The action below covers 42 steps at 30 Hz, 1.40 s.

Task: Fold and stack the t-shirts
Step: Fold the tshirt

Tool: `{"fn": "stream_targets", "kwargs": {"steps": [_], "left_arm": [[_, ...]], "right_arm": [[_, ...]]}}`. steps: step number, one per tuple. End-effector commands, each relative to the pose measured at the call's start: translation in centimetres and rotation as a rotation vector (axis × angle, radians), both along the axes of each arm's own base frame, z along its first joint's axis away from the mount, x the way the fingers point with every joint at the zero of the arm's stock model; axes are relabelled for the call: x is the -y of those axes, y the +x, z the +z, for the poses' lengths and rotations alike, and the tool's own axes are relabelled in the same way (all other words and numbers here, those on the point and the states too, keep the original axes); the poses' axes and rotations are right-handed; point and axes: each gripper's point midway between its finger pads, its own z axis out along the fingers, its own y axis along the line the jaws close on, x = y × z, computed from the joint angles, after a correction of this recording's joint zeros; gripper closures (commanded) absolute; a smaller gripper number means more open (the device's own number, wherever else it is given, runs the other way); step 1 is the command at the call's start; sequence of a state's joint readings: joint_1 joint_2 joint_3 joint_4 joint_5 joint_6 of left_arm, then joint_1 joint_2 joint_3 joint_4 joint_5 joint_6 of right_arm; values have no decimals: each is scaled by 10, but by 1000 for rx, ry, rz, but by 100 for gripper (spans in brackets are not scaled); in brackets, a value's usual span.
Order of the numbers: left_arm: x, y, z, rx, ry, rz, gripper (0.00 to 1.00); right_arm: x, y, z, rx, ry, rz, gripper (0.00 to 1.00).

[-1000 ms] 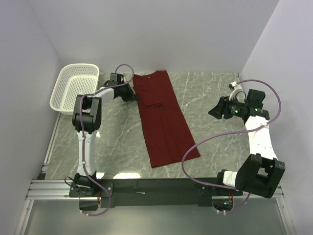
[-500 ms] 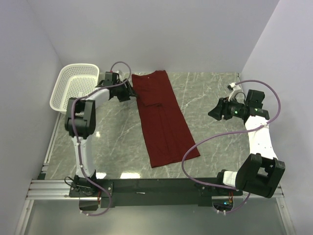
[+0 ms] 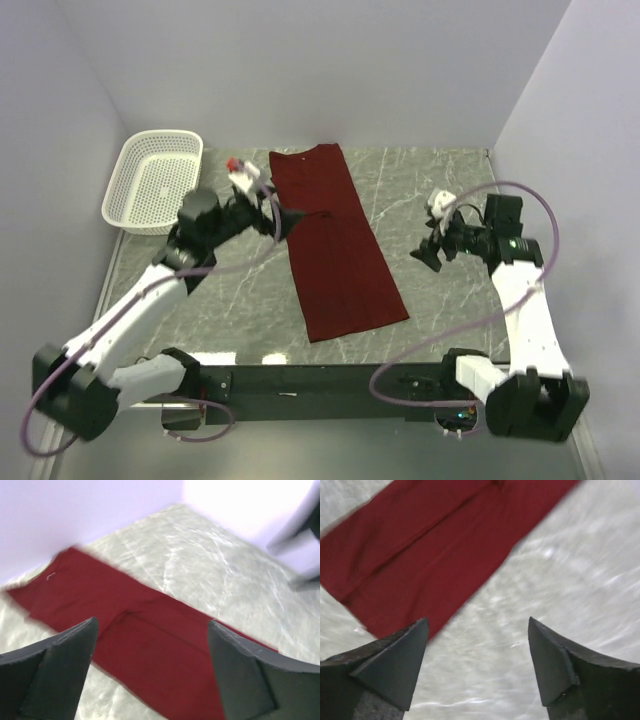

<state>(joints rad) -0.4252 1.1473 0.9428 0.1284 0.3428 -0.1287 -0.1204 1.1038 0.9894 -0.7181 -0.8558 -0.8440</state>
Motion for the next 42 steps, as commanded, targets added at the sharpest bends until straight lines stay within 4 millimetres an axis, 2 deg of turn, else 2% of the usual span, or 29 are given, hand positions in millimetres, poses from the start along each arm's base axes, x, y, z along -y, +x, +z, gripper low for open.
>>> {"fn": "stream_targets", "kwargs": {"steps": [1,2,3,4,5,6,8,11,12,13,14,15,17,18,20,21,23,24,28,32,36,39,42], "left_arm": [[6,-30,4,216,100,-62,0],[4,-38,-5,217,108,-66,1],[2,-51,6,256,91,-81,1],[1,-58,-1,253,93,-94,1],[0,-64,-2,267,101,-113,0],[1,-78,4,303,92,-157,1],[2,-90,-4,297,95,-197,1],[9,-103,-11,270,101,-252,1],[15,-107,-22,226,125,-272,0],[17,-110,-23,220,136,-278,0],[20,-112,-29,216,158,-284,1],[28,-119,-33,213,173,-305,1],[30,-120,-46,217,226,-291,1],[37,-128,-51,222,241,-315,1],[38,-131,-61,231,290,-308,1],[46,-140,-65,238,305,-338,1],[49,-144,-73,255,354,-335,1],[56,-153,-77,266,370,-369,1],[68,-169,-107,286,473,-432,1],[80,-178,-132,255,512,-483,3],[88,-193,-160,227,573,-542,7],[86,-195,-183,205,621,-553,10],[87,-193,-196,202,635,-551,12]], "right_arm": [[-22,-21,28,366,-76,290,10],[-26,-26,29,362,-61,337,9],[-33,-41,16,242,3,376,9],[-37,-44,22,293,-10,449,9],[-42,-53,20,287,6,509,8],[-45,-72,8,180,40,550,8],[-45,-77,2,178,17,598,8],[-42,-81,-15,130,-14,585,8],[-37,-72,-18,179,-76,571,8],[-35,-75,-29,128,-75,528,8],[-34,-73,-32,136,-96,507,7],[-27,-59,-30,211,-164,470,7],[-26,-61,-40,200,-167,422,5],[-26,-57,-35,250,-180,407,5],[-27,-62,-42,233,-163,398,5],[-29,-67,-46,210,-151,413,4],[-35,-77,-45,203,-121,466,4],[-37,-90,-50,155,-108,500,4],[-38,-104,-68,195,-149,601,4],[-35,-109,-87,185,-207,636,5],[-42,-111,-99,172,-235,687,6],[-44,-108,-100,159,-225,695,7],[-46,-104,-96,146,-215,694,9]]}}
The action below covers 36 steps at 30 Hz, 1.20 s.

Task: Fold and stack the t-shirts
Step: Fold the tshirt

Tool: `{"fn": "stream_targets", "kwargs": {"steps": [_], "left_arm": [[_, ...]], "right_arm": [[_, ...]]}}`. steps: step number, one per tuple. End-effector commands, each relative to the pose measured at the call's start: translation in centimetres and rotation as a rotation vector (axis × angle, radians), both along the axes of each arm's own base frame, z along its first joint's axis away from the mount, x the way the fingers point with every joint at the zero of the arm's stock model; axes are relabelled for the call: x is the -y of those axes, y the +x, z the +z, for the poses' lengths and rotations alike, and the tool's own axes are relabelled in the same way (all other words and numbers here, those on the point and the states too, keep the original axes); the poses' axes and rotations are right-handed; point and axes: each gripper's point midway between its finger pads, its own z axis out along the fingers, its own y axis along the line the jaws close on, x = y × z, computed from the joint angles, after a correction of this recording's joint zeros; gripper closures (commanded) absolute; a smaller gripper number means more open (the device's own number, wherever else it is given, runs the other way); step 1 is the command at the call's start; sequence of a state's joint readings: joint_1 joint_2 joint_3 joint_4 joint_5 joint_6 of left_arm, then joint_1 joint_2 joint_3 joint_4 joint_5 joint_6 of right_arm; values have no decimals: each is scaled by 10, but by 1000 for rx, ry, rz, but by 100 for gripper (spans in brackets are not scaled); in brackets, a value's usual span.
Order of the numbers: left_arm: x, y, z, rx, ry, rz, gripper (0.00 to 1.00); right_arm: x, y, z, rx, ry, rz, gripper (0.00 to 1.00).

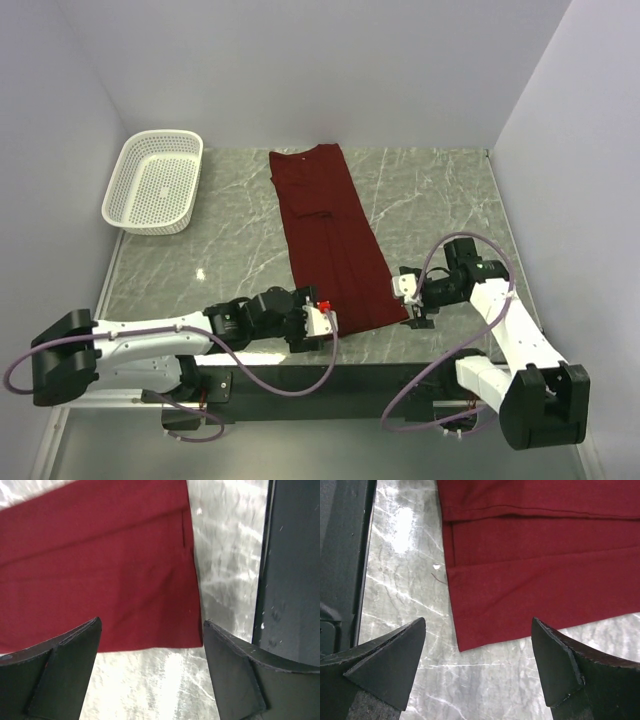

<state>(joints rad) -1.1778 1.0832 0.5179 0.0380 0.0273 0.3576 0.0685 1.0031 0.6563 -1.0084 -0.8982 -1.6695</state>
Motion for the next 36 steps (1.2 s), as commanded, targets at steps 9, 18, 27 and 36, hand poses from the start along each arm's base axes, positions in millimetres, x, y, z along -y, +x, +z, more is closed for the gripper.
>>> {"fn": "stream_targets", "kwargs": {"steps": [9,18,27,36], "left_arm": [[8,-4,-41,-1,90,-69,31],[13,-21,-41,-20,85,-124,35],[14,-22,-62,7,192,-170,47],[17,-18,-81,5,286,-189,55]], "right_arm": [[-5,17,13,37,26,-15,9],[-5,18,8,13,27,-36,9],[1,25,16,46,5,-66,9],[2,26,23,56,17,-73,9]]}}
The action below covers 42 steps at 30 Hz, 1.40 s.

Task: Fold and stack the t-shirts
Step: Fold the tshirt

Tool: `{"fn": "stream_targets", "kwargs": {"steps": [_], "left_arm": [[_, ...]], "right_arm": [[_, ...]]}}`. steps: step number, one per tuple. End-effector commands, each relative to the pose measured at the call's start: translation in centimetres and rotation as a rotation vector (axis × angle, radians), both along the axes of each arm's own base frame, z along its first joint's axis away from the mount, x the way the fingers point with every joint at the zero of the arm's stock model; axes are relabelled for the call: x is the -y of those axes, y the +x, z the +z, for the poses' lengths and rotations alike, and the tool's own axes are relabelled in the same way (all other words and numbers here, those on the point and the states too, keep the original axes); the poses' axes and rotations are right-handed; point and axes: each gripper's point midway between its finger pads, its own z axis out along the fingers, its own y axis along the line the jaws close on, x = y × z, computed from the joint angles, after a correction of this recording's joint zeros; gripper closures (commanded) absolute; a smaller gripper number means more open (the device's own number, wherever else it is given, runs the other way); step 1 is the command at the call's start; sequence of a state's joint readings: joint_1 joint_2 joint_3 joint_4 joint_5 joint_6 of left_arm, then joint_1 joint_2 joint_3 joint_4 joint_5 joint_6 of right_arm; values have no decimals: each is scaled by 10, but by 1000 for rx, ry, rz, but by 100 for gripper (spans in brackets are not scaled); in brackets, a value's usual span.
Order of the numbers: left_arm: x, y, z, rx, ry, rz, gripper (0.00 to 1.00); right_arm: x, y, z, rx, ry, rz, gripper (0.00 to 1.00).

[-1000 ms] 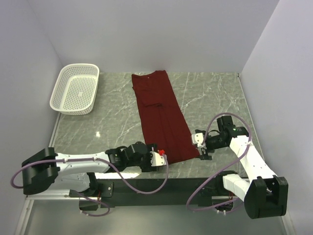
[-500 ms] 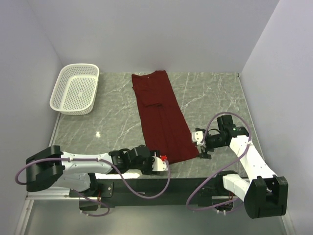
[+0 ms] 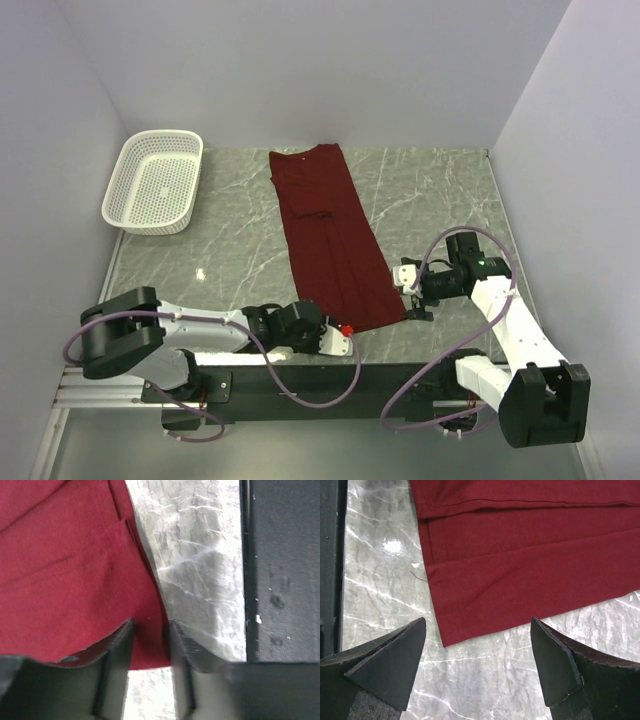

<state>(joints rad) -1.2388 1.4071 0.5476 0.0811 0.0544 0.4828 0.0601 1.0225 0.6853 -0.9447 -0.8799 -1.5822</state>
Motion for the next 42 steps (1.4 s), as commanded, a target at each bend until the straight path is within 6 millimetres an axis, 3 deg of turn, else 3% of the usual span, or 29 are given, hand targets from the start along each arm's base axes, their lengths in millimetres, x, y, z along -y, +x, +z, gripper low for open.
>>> {"fn": "stream_targets", "kwargs": {"steps": [1,6,12,20,27,30,42], "left_arm": [[7,1,0,13,32,-36,62],[5,2,-1,19,42,-35,75],[-2,2,2,33,27,-17,99],[5,-2,17,19,-34,-29,100],[14,-1,31,10,-91,-18,100],[12,-1,30,8,-88,-13,100],[10,-1,31,14,-96,-10,100]], "right_arm": [[-1,8,18,49,22,-3,9],[1,8,17,54,15,-6,9],[3,4,12,43,4,4,9],[-3,-17,-9,-30,5,138,9],[-9,-21,-45,-42,-110,212,12],[-13,-21,-51,-25,-149,234,13],[-20,-18,-74,1,-302,197,37]]}}
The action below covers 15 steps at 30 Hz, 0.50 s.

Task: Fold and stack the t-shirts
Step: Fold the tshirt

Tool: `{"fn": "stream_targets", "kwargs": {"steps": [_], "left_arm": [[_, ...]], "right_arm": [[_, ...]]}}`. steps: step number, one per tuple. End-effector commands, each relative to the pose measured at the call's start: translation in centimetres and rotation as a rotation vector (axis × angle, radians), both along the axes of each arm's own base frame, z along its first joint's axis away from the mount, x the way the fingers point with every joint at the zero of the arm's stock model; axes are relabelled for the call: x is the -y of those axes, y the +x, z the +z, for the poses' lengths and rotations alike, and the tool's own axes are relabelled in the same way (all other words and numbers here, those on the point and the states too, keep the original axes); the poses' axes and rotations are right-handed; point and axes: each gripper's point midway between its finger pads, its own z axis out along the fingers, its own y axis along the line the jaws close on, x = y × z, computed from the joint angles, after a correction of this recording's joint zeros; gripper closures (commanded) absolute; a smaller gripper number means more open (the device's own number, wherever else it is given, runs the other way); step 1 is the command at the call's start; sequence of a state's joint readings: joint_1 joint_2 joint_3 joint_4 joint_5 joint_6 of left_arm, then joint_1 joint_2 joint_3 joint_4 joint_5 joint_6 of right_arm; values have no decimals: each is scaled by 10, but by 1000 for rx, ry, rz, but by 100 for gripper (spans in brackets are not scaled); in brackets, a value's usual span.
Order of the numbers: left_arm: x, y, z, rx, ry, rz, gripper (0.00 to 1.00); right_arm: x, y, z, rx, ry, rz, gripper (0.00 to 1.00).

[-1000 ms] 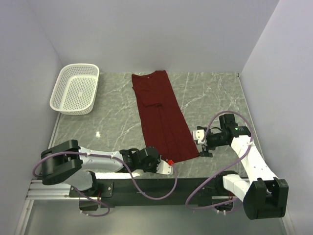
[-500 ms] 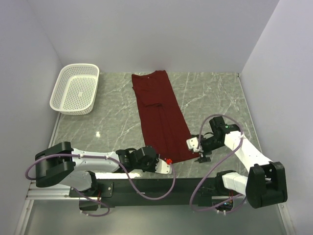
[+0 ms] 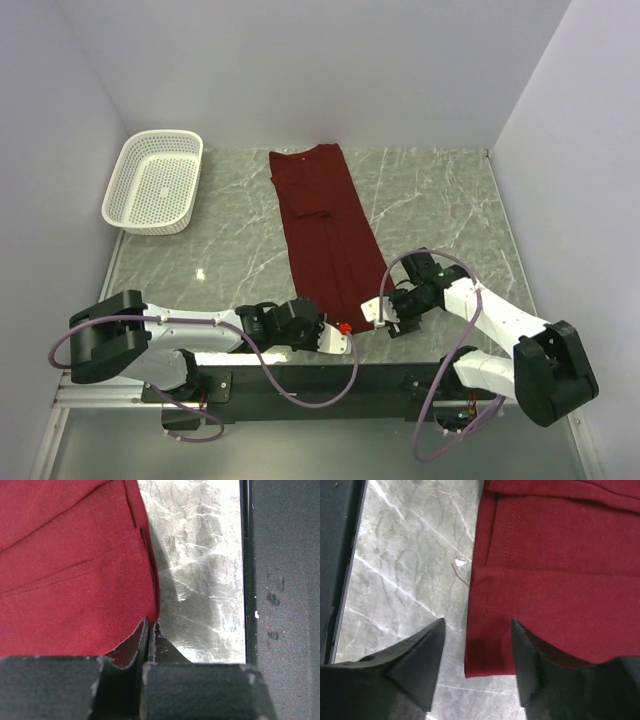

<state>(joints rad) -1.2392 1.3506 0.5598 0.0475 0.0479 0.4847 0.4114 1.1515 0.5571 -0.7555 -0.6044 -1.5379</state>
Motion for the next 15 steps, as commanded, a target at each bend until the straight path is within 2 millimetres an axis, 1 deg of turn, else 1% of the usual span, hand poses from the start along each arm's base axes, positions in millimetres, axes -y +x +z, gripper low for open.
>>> {"fn": "stream_targets", "kwargs": {"steps": [1,6,9,10,15], "left_arm": [[8,-3,14,-1,-64,-14,100],[8,-2,15,2,-65,-13,100],[7,-2,16,3,-67,-7,100],[7,-1,18,8,-71,-6,100],[5,-2,17,3,-74,-3,100]], "right_arm": [[-3,12,-1,43,-23,-48,40],[-6,14,-10,53,-57,-63,45],[-6,15,-15,56,-86,-63,49],[-6,14,-17,56,-102,-60,52],[-6,10,-22,65,-119,-57,56]]}}
